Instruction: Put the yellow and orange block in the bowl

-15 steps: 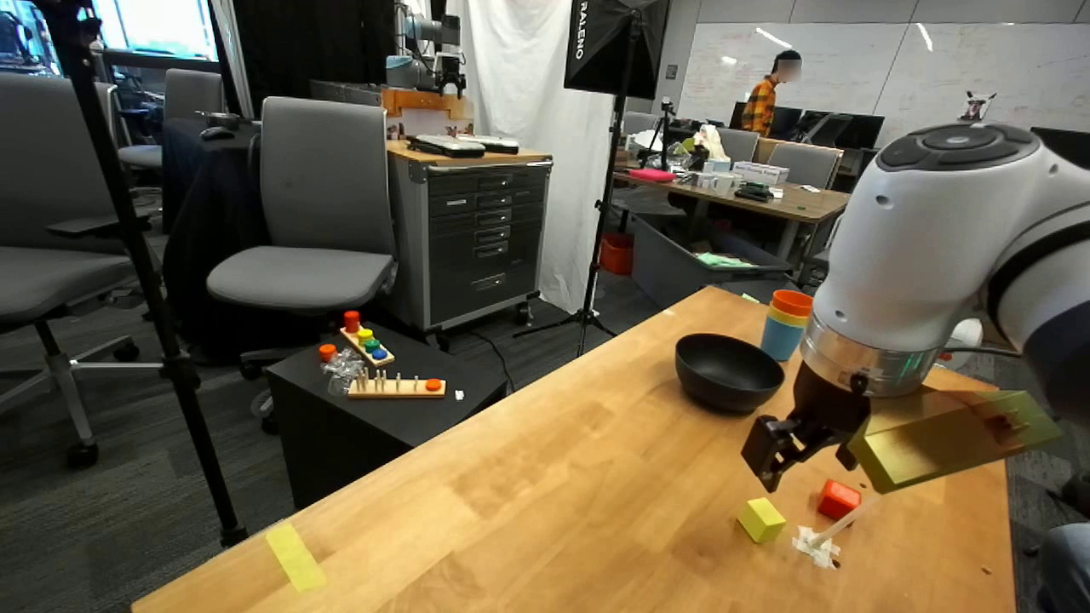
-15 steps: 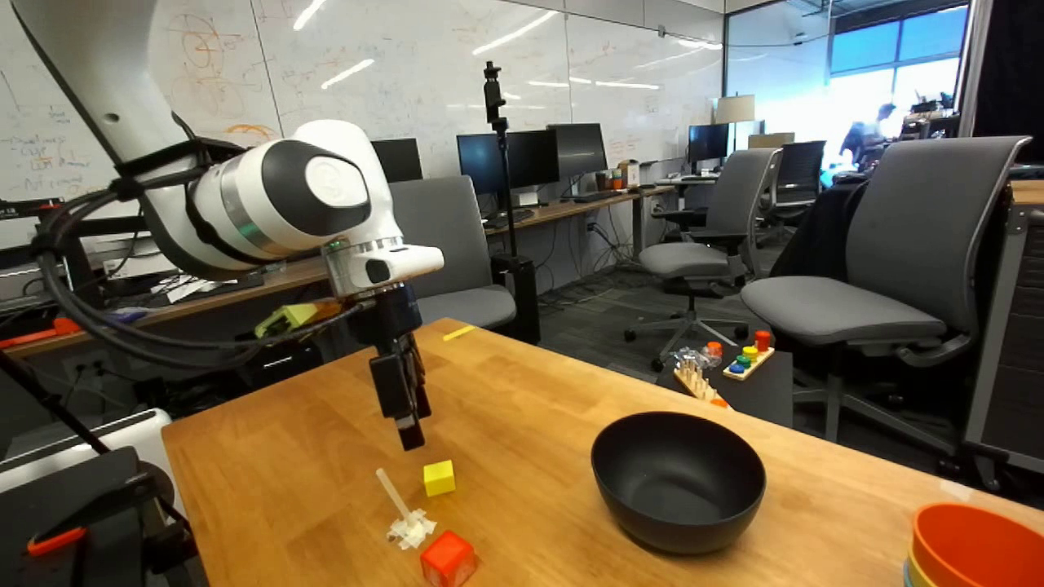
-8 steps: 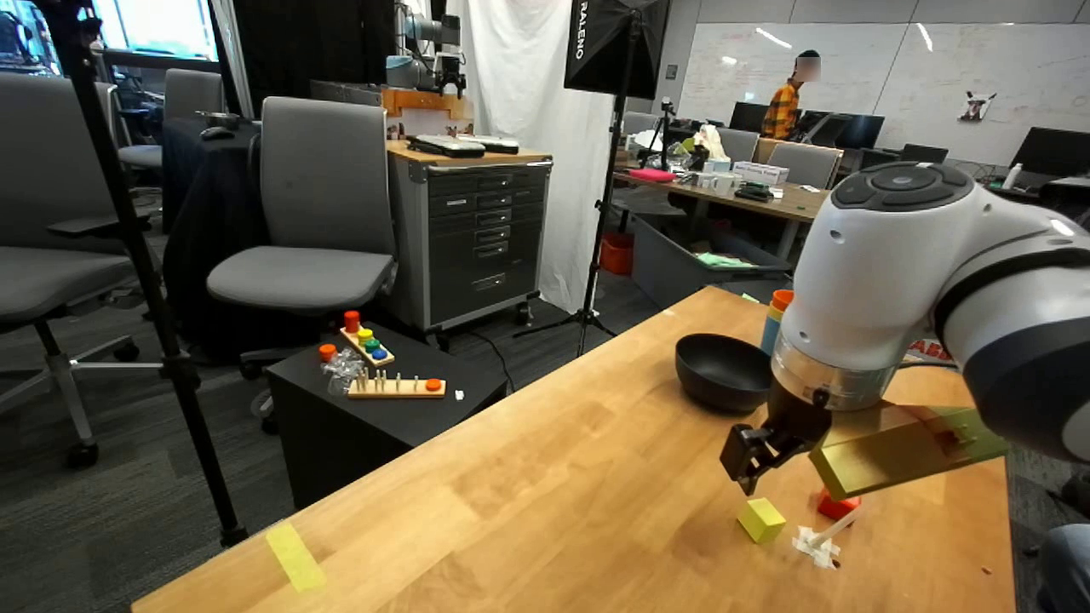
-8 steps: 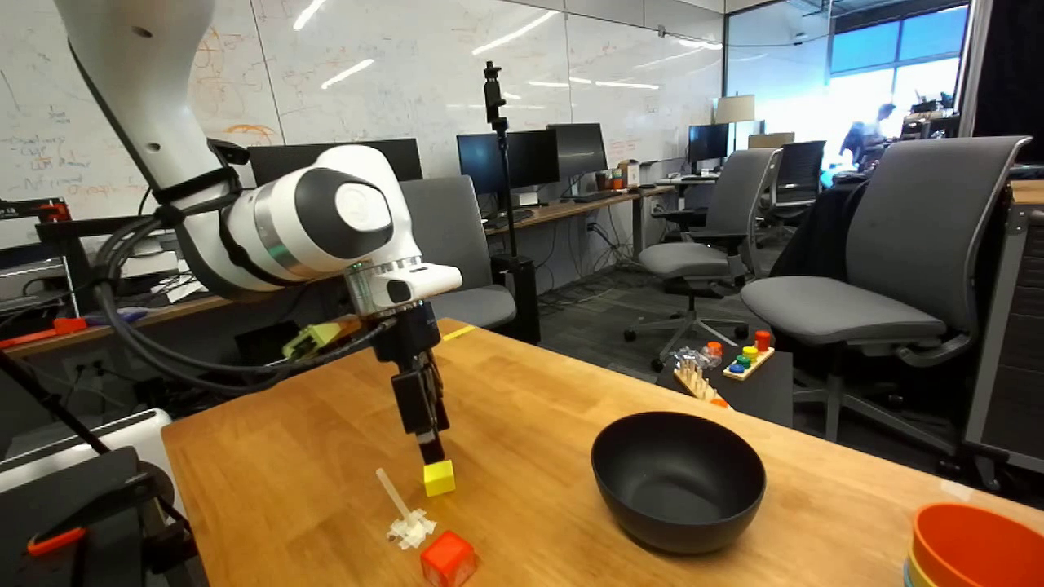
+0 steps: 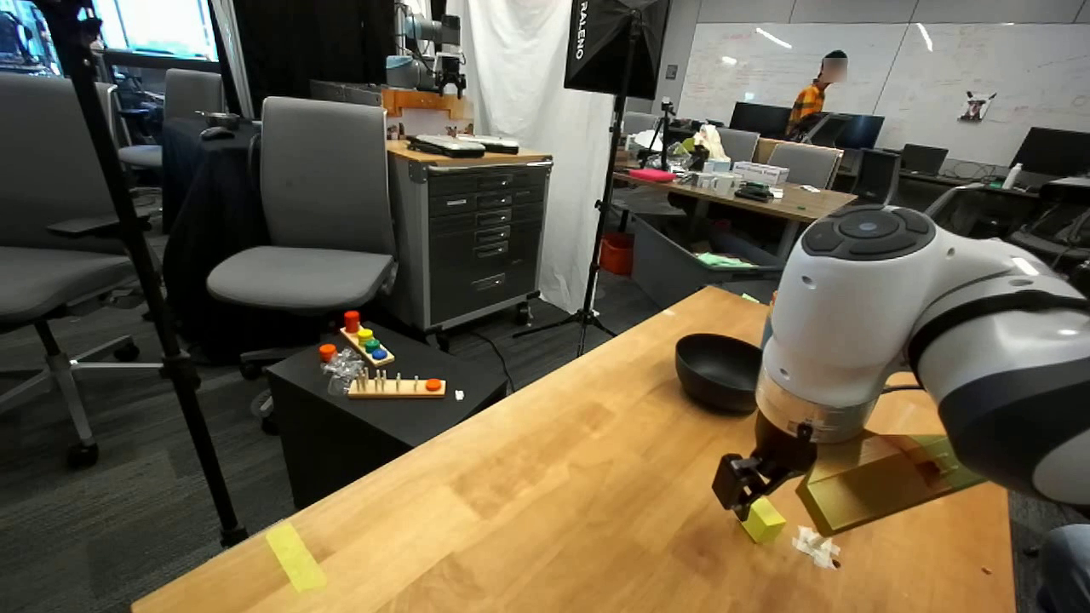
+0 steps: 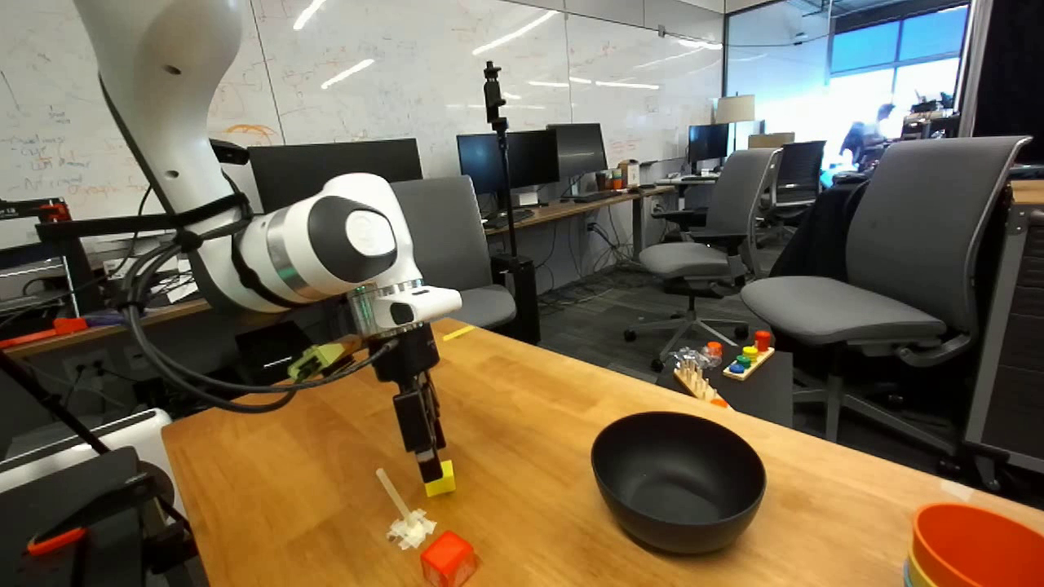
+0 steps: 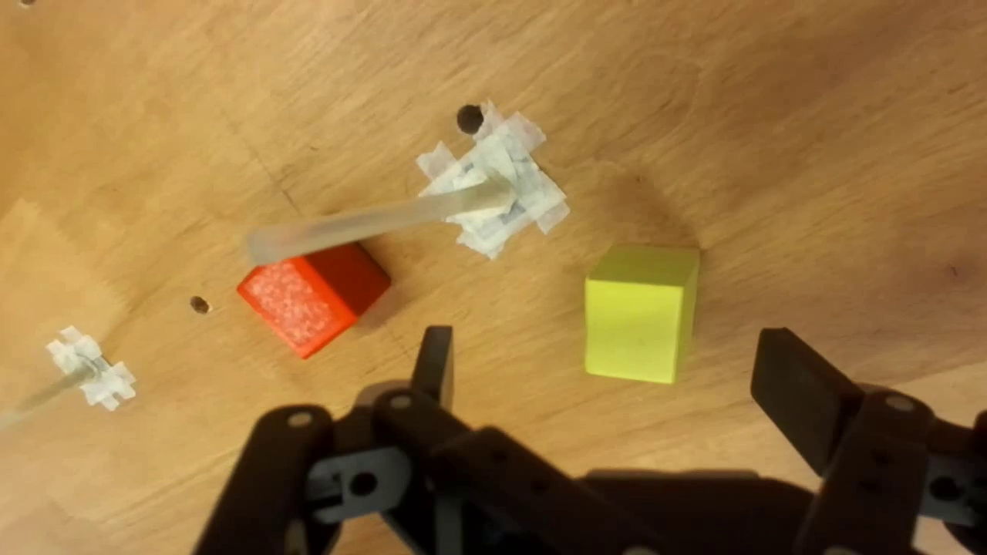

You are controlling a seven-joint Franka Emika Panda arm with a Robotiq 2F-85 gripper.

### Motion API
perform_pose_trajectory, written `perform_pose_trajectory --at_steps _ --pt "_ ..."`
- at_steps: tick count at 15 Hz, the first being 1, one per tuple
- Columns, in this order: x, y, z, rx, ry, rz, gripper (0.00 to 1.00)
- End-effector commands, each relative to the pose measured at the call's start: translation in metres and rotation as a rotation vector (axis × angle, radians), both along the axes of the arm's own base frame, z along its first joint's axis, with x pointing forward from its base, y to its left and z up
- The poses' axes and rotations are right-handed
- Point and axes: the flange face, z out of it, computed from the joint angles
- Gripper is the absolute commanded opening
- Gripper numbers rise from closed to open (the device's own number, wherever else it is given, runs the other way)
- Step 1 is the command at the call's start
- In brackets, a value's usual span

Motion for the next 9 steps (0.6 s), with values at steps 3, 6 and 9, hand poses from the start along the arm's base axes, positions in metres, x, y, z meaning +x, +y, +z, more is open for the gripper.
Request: perform_pose_trajectory --at_steps 3,6,9 --pt "0.004 0.002 -0.013 -0.013 0.001 -0.003 1.00" --pt "0.004 0.002 -0.017 -0.016 0.010 -0.011 1.00" --pt "0.004 0.001 -0.021 -0.014 0.016 -0.015 0.91"
